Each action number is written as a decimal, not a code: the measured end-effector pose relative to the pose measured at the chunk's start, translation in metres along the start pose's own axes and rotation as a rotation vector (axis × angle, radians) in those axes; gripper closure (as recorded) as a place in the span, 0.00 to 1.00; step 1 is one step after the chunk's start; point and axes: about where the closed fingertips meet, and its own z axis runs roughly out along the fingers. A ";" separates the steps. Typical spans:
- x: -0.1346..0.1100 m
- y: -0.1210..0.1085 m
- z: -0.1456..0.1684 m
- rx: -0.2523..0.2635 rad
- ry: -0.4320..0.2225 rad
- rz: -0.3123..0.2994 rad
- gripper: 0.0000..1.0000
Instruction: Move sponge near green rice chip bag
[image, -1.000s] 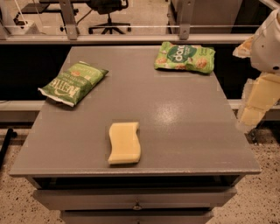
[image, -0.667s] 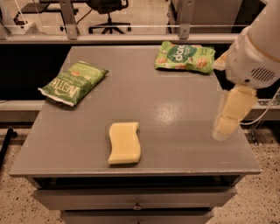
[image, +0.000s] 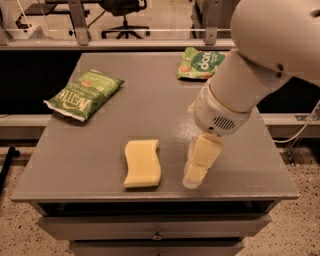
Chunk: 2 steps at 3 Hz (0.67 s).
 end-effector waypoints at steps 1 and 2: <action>-0.023 0.011 0.034 -0.043 -0.052 -0.007 0.00; -0.039 0.014 0.055 -0.048 -0.102 -0.008 0.00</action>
Offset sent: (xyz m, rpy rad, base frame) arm 0.0035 0.0848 -0.0573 0.1761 0.0134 0.0296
